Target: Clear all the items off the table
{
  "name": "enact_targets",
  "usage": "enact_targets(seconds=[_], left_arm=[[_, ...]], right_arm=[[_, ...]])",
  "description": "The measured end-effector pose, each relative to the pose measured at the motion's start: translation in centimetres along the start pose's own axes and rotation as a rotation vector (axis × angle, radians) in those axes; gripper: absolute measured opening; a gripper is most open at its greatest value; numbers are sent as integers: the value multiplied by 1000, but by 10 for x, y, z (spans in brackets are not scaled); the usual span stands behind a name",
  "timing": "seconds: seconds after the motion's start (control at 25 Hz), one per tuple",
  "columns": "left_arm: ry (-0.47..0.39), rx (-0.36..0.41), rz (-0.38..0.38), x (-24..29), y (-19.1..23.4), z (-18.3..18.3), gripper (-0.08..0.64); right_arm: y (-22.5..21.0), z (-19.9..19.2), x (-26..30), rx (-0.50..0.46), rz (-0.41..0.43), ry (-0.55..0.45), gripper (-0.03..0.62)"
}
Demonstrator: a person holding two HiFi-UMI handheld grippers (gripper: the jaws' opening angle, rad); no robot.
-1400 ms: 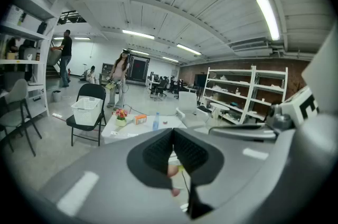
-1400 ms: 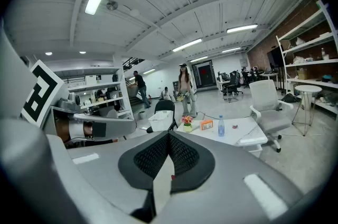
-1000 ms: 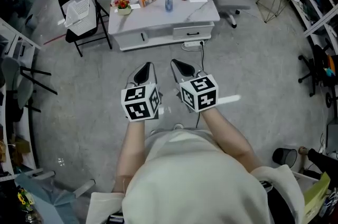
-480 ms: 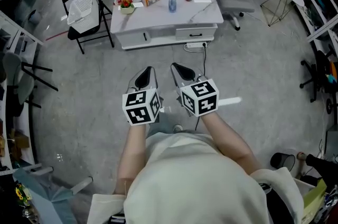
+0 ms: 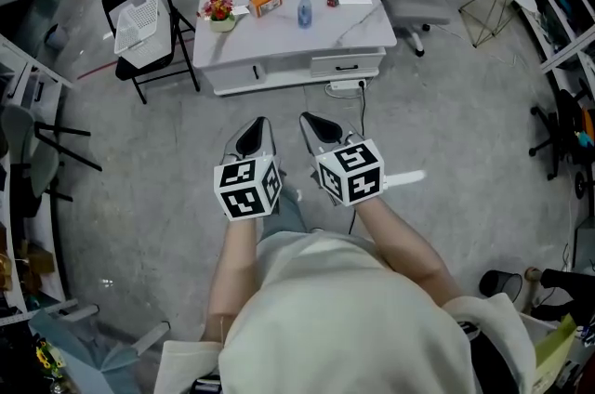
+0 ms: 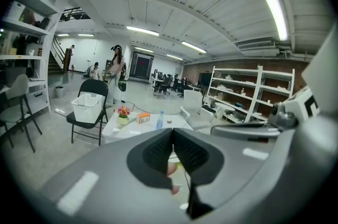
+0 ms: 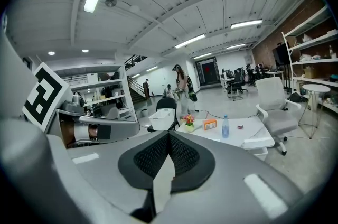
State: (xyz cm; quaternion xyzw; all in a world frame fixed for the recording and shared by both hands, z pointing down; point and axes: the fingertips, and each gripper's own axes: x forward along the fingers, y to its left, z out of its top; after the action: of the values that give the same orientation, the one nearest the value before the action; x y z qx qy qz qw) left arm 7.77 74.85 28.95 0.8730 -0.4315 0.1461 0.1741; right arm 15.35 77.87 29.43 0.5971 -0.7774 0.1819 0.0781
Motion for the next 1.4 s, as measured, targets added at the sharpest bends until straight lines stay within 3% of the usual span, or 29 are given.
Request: enact_targets(seconds=[0.56, 1.4], left_arm=[[20, 6, -15, 76, 73, 50, 9], [47, 14, -22, 190, 219, 122, 9]], right_arm=[[-16, 45, 105, 21, -9, 15, -2], [-19, 115, 295, 28, -4, 15, -2]])
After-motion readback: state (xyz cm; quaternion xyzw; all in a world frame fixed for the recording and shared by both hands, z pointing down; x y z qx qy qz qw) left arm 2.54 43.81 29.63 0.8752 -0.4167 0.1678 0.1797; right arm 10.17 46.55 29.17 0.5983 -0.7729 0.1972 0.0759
